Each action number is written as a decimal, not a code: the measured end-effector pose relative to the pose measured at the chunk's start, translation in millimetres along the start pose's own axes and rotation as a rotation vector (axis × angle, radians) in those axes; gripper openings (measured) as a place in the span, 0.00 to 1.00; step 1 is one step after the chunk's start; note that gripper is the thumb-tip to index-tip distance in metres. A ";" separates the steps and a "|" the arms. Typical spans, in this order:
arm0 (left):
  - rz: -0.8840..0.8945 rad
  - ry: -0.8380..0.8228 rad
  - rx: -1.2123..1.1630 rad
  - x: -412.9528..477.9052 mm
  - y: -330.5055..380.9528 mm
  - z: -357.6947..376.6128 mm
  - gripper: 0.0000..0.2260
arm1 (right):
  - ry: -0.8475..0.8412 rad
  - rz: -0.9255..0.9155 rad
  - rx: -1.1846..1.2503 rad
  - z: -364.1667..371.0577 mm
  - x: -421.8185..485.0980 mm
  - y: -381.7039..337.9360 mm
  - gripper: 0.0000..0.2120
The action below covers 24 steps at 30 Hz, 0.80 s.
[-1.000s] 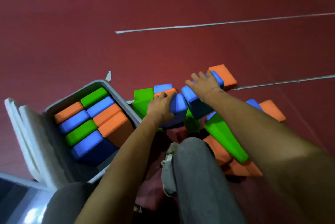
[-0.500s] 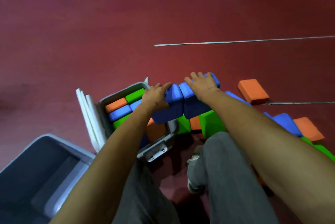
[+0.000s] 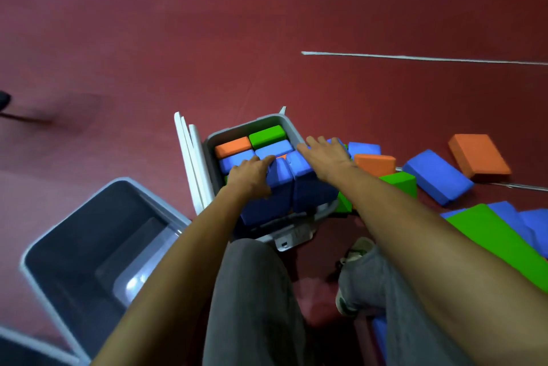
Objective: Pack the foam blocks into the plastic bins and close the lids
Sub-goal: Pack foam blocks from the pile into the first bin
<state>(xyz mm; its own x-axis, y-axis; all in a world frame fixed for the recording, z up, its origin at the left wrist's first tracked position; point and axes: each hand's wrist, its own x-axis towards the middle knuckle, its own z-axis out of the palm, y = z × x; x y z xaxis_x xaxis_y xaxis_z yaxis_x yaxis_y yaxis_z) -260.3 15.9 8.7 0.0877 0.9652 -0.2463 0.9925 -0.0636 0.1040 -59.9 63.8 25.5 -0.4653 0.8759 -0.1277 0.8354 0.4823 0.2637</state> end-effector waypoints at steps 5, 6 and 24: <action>-0.081 -0.014 -0.061 4.3 -30.5 27.8 0.43 | -0.034 -0.105 -0.013 2.1 32.4 -24.7 0.25; -0.094 -0.029 -0.067 5.2 -36.4 32.9 0.44 | -0.050 -0.130 -0.017 1.7 39.3 -28.7 0.25; -0.110 -0.115 0.014 31.9 -37.8 114.3 0.40 | -0.160 -0.165 -0.011 96.6 62.9 -46.0 0.36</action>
<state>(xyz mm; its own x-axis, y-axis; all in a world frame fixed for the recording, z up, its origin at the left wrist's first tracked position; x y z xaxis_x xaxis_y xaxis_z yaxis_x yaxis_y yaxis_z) -285.3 20.2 -113.3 -0.0137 0.9314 -0.3639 0.9977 0.0367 0.0565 -99.3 98.3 -87.0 -0.5421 0.7770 -0.3202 0.7481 0.6197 0.2373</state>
